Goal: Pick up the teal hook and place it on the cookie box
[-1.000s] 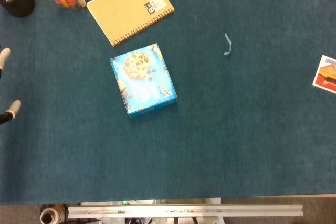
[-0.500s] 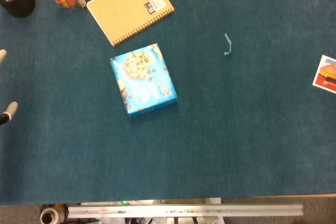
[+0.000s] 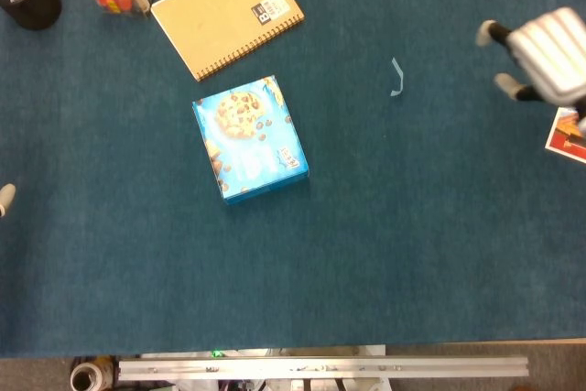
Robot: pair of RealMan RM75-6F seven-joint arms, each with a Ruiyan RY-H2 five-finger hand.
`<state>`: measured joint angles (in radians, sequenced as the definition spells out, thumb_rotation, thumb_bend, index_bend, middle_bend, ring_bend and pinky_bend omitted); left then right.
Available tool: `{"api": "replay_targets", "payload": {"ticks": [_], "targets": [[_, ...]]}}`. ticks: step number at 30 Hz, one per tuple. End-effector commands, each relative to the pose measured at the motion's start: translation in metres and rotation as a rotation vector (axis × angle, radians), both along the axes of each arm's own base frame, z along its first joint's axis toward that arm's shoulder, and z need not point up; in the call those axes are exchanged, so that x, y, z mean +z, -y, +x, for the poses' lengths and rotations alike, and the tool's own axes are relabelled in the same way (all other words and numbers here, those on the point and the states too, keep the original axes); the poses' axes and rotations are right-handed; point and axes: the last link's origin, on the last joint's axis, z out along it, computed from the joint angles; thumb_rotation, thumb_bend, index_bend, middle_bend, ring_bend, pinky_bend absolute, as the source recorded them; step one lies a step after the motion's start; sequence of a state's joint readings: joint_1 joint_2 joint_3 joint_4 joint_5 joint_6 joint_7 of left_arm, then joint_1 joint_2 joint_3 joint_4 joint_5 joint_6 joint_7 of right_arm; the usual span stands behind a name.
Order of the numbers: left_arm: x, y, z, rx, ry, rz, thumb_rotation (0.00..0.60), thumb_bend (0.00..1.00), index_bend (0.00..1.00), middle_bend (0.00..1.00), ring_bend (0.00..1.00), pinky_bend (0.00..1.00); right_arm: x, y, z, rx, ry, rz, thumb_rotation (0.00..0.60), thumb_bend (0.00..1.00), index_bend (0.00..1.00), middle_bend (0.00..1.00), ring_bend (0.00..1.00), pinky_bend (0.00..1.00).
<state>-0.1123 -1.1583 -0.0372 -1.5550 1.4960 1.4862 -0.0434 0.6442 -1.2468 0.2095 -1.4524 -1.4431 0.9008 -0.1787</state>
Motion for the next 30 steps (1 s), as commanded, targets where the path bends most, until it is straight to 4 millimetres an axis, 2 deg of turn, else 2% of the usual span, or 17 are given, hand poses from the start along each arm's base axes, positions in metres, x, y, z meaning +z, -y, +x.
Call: {"api": "replay_targets", "payload": {"ticks": [1,8,10,12,14,15,19,23,30], "targets": [[0.0,0.0,-0.001,0.003,0.002,-0.002,0.6,0.21,0.0,0.05,0.08,0.07,-0.025,0.014,0.01,0.015,-0.044,0.032,0.6,0.23,0.39,1.0,1.0,1.0],[0.0,0.001,-0.003,0.007,0.004,-0.006,0.6,0.21,0.0,0.05,0.08,0.07,-0.056,0.028,0.021,0.055,-0.09,0.035,0.6,0.23,0.39,0.99,1.0,1.0],[-0.001,0.001,-0.004,0.01,0.005,-0.007,0.6,0.21,0.0,0.05,0.08,0.07,-0.064,0.03,0.023,0.066,-0.102,0.032,0.6,0.23,0.39,0.94,0.96,1.0],[-0.001,0.001,-0.004,0.01,0.006,-0.006,0.6,0.21,0.0,0.05,0.08,0.07,-0.07,0.031,0.024,0.062,-0.103,0.041,0.6,0.23,0.39,0.8,0.79,0.87],[-0.001,0.001,-0.004,0.011,0.005,-0.006,0.6,0.21,0.0,0.05,0.08,0.07,-0.076,0.033,0.025,0.05,-0.084,0.051,0.6,0.23,0.39,0.59,0.5,0.55],[-0.001,0.001,-0.004,0.011,0.004,-0.007,0.6,0.21,0.0,0.05,0.08,0.07,-0.08,0.034,0.026,0.037,-0.065,0.064,0.6,0.23,0.39,0.51,0.4,0.44],[0.0,0.002,-0.004,0.016,0.001,-0.009,0.6,0.21,0.0,0.05,0.08,0.07,-0.09,0.038,0.03,0.032,-0.044,0.094,0.6,0.23,0.39,0.29,0.13,0.16],[0.0,0.002,-0.004,0.023,0.002,-0.01,0.6,0.21,0.0,0.05,0.08,0.07,-0.098,0.04,0.032,0.053,-0.045,0.102,0.6,0.23,0.39,0.19,0.0,0.01],[0.001,0.002,-0.004,0.029,0.002,-0.012,0.6,0.21,0.0,0.05,0.08,0.07,-0.11,0.045,0.031,0.13,-0.085,0.09,0.6,0.23,0.42,0.19,0.0,0.0]]}}
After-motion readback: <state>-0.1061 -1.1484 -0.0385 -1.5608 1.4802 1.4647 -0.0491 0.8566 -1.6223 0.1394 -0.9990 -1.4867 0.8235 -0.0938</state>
